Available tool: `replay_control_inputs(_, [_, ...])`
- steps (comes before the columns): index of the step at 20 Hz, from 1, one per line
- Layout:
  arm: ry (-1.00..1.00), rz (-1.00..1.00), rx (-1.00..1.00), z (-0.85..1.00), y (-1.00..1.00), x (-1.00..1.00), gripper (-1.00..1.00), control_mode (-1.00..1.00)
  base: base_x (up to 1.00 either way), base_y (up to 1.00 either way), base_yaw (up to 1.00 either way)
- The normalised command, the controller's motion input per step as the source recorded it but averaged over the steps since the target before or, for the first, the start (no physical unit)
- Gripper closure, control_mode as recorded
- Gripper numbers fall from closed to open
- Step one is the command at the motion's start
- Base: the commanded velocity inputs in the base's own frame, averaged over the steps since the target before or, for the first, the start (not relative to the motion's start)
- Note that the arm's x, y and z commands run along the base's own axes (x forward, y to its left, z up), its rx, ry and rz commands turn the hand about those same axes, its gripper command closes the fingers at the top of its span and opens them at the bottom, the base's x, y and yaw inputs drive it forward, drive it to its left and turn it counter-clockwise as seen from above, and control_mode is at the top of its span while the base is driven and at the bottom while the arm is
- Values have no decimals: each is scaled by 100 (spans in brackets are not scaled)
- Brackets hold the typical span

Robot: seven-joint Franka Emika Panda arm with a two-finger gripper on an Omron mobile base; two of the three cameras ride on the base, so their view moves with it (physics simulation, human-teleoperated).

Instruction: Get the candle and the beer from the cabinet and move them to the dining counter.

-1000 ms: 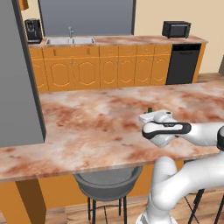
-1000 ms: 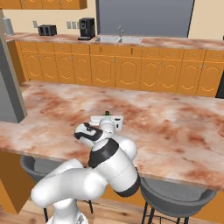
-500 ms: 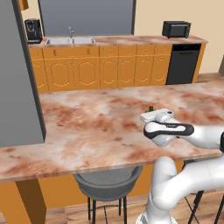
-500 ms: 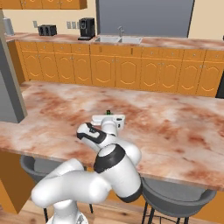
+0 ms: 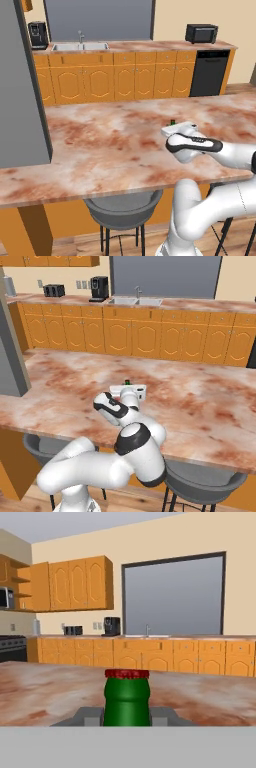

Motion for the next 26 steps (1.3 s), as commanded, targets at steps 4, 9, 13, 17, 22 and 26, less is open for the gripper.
replay_control_inputs(4, [-3,0,3,-9,-4,20,100,-100,0,0,0])
replay_control_inputs(9, [-5,0,5,-4,-7,3,100,-100,0,0,0])
replay_control_inputs(13, [0,0,1,0,-1,0,100,-100,0,0,0])
replay_control_inputs(17, [-3,0,0,-1,0,0,100,-100,0,0,0])
replay_control_inputs(22, [-2,0,0,-8,0,0,100,-100,0,0,0])
replay_control_inputs(26, [0,0,0,-2,0,0,100,-100,0,0,0])
